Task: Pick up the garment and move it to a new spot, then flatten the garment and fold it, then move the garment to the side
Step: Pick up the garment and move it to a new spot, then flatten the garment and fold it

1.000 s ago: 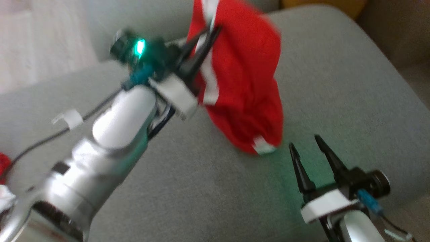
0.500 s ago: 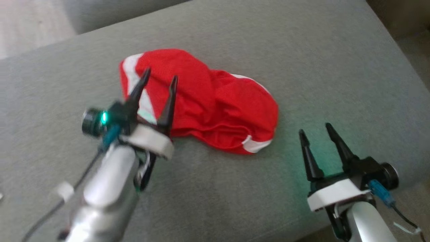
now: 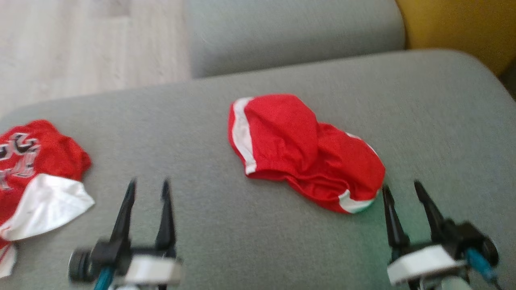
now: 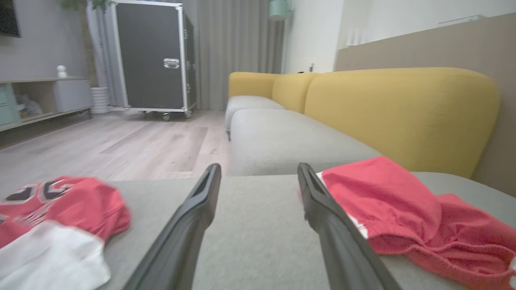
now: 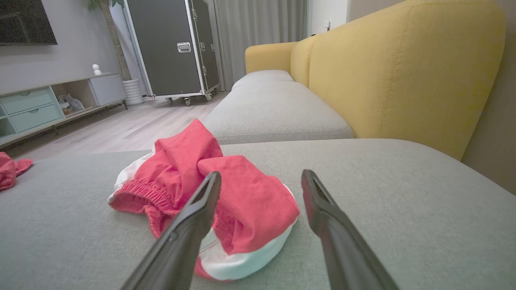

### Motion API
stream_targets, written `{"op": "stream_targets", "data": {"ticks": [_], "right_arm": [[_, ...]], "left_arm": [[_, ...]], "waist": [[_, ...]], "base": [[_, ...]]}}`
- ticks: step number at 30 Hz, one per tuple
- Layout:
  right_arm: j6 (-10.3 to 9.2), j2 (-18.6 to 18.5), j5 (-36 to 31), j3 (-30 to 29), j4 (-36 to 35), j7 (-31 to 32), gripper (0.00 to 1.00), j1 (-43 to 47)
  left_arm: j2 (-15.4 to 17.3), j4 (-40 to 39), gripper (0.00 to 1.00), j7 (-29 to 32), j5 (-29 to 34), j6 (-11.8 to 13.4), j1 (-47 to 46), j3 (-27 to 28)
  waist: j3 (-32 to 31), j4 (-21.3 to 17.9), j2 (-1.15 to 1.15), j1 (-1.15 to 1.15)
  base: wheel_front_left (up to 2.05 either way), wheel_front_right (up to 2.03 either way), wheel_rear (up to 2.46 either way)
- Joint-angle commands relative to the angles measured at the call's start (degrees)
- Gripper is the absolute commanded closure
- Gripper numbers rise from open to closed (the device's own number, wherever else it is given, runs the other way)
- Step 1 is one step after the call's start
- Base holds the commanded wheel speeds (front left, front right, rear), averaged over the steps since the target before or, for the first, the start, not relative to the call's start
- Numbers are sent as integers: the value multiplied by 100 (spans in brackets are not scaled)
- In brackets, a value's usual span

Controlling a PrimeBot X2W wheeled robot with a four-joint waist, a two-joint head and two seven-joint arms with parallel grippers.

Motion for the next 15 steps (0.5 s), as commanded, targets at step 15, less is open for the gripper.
{"op": "stream_targets", "data": {"ticks": [15], "right_arm": [[-4, -24, -257, 469, -613, -21, 0, 809]], "left_arm": [[-158, -1047, 0, -46, 584, 206, 1762, 371]], "waist": [[-756, 356, 0, 2]], "base": [[0, 0, 0]]}}
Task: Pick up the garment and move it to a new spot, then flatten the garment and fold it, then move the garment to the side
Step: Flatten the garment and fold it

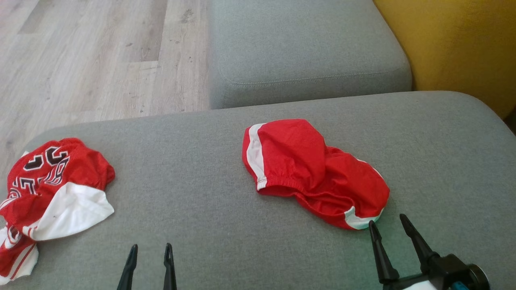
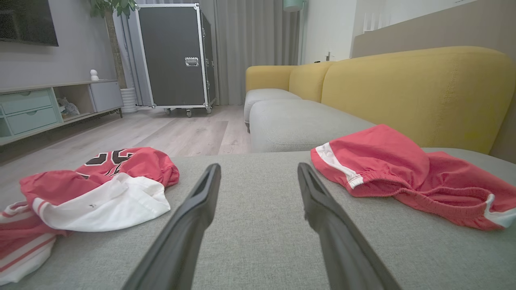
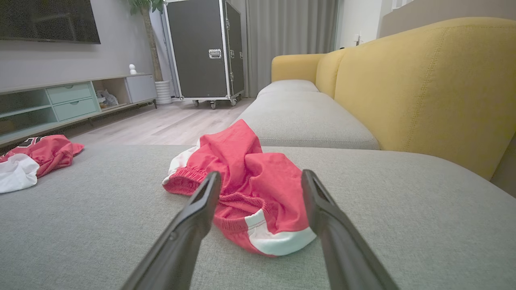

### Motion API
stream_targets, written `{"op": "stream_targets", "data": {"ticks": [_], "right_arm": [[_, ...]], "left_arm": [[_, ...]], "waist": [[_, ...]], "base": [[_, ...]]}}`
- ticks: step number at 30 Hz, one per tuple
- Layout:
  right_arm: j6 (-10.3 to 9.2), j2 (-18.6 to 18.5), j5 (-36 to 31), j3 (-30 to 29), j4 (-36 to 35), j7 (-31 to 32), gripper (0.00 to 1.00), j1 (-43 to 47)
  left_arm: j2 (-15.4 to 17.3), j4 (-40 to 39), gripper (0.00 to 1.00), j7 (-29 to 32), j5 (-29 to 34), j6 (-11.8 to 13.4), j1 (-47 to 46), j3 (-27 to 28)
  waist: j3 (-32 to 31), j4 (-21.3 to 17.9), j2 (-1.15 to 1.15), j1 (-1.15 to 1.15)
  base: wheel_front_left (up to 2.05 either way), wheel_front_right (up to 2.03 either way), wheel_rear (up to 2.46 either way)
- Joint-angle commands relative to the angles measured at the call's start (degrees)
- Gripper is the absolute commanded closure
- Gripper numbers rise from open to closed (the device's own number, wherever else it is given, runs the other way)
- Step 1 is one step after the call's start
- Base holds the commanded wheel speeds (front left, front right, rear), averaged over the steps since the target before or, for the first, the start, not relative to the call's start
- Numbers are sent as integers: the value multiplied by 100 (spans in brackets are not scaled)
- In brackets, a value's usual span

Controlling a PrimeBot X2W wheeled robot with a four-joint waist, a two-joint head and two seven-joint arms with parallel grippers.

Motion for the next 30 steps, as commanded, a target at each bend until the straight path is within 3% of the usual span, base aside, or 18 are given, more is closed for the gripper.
{"op": "stream_targets", "data": {"ticks": [1, 20, 30], "right_arm": [[-4, -31, -22, 153, -202, -21, 0, -156], [-4, -33, -10, 256, -141, -21, 0, -145], [-4, -51, 31, 160, -257, -21, 0, -294]], "left_arm": [[-46, -204, 0, -46, -9, 30, -199, 120], [-48, -80, 0, -46, -165, 168, -149, -35], [-49, -27, 0, -46, -228, 87, -280, -206]], "waist": [[1, -3, 0, 0], [-51, -11, 0, 0], [126, -594, 0, 0]], "base": [[0, 0, 0], [0, 0, 0], [0, 0, 0]]}}
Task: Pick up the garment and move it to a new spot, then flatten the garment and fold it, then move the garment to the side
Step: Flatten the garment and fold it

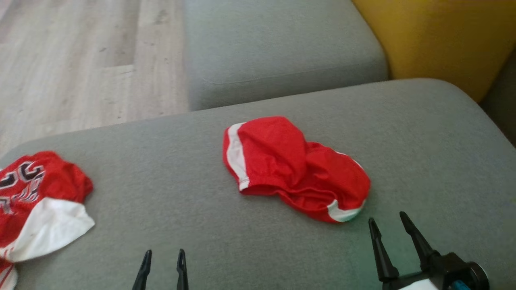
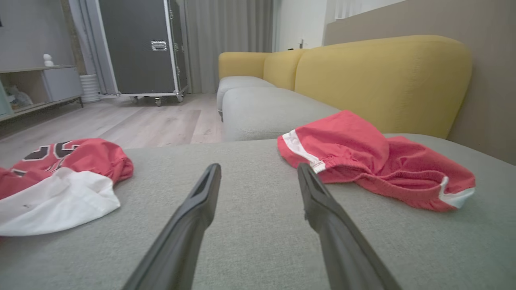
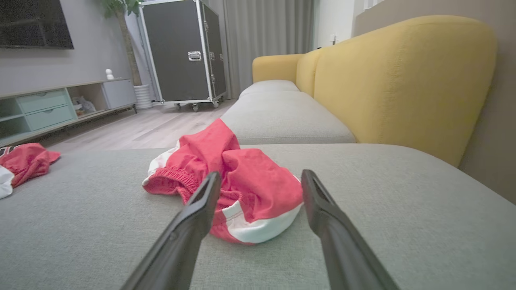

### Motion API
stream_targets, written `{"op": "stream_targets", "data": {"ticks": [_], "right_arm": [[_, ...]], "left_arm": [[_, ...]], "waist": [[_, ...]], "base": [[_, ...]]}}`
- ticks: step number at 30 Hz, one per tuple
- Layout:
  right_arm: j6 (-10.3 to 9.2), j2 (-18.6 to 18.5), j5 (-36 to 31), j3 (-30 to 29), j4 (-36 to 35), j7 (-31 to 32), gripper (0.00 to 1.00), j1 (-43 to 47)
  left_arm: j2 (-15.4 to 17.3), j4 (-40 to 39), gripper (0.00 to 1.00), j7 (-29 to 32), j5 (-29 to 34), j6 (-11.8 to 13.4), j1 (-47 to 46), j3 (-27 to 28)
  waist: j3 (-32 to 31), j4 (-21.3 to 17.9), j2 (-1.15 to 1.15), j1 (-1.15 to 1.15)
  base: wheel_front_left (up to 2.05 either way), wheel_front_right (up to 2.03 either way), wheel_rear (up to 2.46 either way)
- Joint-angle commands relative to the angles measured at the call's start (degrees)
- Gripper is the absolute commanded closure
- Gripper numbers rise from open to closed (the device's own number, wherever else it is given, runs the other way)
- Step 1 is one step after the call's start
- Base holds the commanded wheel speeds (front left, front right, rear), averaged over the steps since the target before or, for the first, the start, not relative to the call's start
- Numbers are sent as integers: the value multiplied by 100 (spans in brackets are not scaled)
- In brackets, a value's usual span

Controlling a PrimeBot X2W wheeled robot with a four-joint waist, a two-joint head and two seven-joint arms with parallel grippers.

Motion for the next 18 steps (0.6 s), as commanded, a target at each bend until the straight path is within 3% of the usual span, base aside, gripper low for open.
{"op": "stream_targets", "data": {"ticks": [1, 8, 18], "right_arm": [[-4, -48, -13, 129, -225, -21, 0, -295], [-4, -39, -2, 125, -295, -21, 0, -464], [-4, -34, -54, 201, -386, -21, 0, -708]], "left_arm": [[-46, -138, 0, -47, -18, -41, -352, 100], [-47, 211, 0, -47, -150, -269, -973, -283], [-47, 1732, 0, -47, -161, -734, -2436, -1166]], "waist": [[118, -269, 0, 0], [419, -964, 0, 0], [1026, -1627, 0, 0]], "base": [[0, 0, 0], [0, 0, 0], [0, 0, 0]]}}
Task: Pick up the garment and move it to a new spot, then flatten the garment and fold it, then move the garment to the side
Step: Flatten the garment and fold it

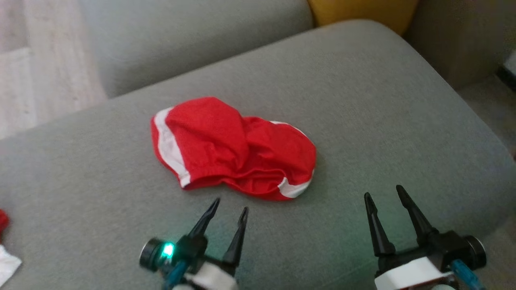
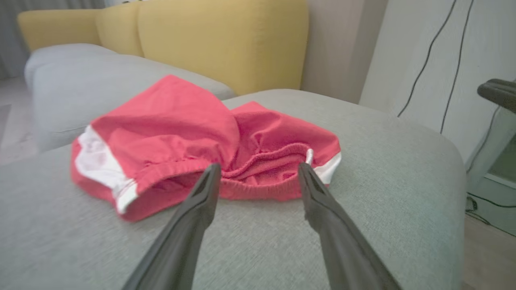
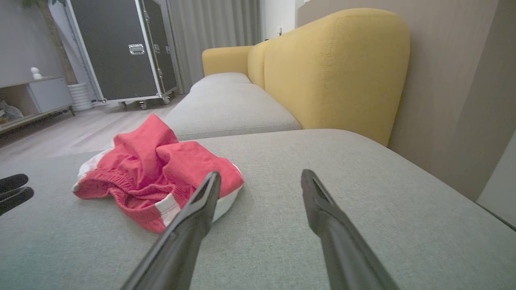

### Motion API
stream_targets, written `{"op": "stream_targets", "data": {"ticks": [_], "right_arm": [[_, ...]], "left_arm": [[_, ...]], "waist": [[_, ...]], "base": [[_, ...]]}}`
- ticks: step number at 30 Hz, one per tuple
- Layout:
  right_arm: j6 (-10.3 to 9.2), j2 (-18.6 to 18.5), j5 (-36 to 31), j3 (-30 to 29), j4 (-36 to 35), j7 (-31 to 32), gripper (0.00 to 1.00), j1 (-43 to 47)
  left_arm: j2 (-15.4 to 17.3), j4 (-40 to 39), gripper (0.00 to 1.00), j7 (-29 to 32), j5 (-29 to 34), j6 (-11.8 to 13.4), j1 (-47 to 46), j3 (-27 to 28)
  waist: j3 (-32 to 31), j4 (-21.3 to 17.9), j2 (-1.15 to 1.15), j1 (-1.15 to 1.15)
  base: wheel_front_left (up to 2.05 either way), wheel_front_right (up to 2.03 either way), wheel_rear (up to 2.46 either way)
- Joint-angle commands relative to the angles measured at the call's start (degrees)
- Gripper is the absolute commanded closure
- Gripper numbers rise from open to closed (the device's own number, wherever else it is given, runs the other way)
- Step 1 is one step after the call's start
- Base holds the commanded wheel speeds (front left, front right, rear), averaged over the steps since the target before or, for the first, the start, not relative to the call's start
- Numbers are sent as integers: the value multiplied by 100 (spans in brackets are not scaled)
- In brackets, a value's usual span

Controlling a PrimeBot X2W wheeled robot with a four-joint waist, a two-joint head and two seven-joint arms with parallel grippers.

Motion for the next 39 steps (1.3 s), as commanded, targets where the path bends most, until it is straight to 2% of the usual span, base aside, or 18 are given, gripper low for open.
{"op": "stream_targets", "data": {"ticks": [1, 7, 13, 17, 18, 19, 25, 32, 39], "right_arm": [[-4, -34, -22, 143, -223, -21, 0, -266], [-4, -31, 39, 182, -273, -21, 0, -431], [-4, -30, 146, 274, -282, -21, 0, -629], [-4, -30, 210, 291, -282, -21, 0, -663], [-4, -30, 221, 292, -280, -21, 0, -667], [-4, -30, 229, 287, -274, -21, 0, -669], [-4, -30, 250, 307, -224, -21, 0, -671], [-4, -29, 254, 362, -140, -21, 0, -643], [-4, -29, 200, 397, -72, -21, 0, -483]], "left_arm": [[-18, -78, 0, -45, -45, -3, -333, 112], [-18, 708, 0, 346, -568, -156, -1432, -640], [-18, 1310, 0, 942, -1208, -135, -2195, -1281], [-18, 1536, 0, 990, -1356, -121, -2449, -1491], [-18, 1569, 60, 941, -1370, -131, -2493, -1539], [-18, 1591, 100, 882, -1391, -154, -2531, -1588], [-18, 1729, 100, 736, -1640, -297, -2704, -1870], [-18, 1270, 100, 381, -2007, -417, -3301, -2088], [17, 520, 100, 299, -2371, -431, -4308, -1803]], "waist": [[276, -239, 0, -1], [686, -403, 0, -1], [962, -598, 0, -1], [1050, -678, 0, -1], [1059, -691, 0, -1], [1064, -705, 0, -1], [961, -792, 0, -1], [604, -806, 0, -1], [200, -466, 0, -1]], "base": [[0, 0, 0], [0, 0, 0], [0, 0, 0], [0, 0, 0], [0, 0, 0], [0, 0, 0], [0, 0, 0], [0, 0, 0], [0, 0, 0]]}}
